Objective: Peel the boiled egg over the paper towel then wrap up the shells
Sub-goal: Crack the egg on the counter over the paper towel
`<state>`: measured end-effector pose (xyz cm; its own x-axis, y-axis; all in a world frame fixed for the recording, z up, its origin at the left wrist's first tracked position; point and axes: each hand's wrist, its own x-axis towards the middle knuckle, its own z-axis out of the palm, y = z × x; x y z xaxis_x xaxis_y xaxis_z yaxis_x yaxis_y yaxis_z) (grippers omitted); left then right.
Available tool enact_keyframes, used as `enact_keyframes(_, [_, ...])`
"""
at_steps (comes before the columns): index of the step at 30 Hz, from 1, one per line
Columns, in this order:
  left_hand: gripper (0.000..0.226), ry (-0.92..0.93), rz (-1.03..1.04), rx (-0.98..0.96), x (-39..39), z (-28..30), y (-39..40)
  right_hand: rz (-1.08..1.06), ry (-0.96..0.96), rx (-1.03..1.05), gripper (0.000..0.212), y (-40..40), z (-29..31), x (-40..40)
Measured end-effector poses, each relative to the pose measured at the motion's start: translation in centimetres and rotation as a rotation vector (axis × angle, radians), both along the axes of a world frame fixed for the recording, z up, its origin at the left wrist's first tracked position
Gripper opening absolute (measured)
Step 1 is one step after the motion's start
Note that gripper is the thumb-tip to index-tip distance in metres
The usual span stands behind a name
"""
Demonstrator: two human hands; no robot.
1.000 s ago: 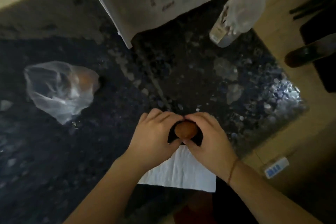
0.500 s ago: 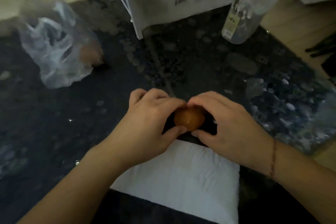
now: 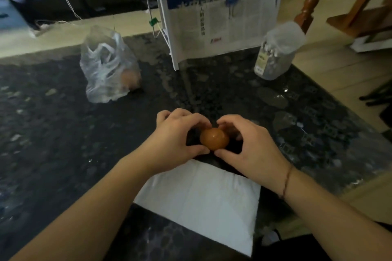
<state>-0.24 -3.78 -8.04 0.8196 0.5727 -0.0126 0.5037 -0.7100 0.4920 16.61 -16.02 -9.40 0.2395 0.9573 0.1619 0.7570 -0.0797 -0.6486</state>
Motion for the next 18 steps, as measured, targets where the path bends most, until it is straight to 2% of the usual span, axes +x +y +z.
enact_keyframes(3, [0.045, -0.079, 0.002, 0.002, -0.2, -0.9, 0.1, 0.009, 0.002, 0.036, 0.058, 0.2, -0.5, -0.1])
enact_keyframes(6, [0.047, -0.263, -0.038, -0.023, -0.6, -1.0, 0.1, -0.005, 0.035, 0.092, 0.056, 0.2, 0.2, -0.2])
enact_keyframes(10, [0.049, -0.571, -0.068, -0.268, -1.0, 0.0, 0.1, 0.0, 0.099, 0.211, 0.05, -0.3, 2.3, -0.2])
enact_keyframes(18, [0.051, -0.749, -0.079, -0.464, -0.9, -0.1, -0.5, 0.081, 0.435, 0.129, 0.043, 0.7, 3.3, -0.6])
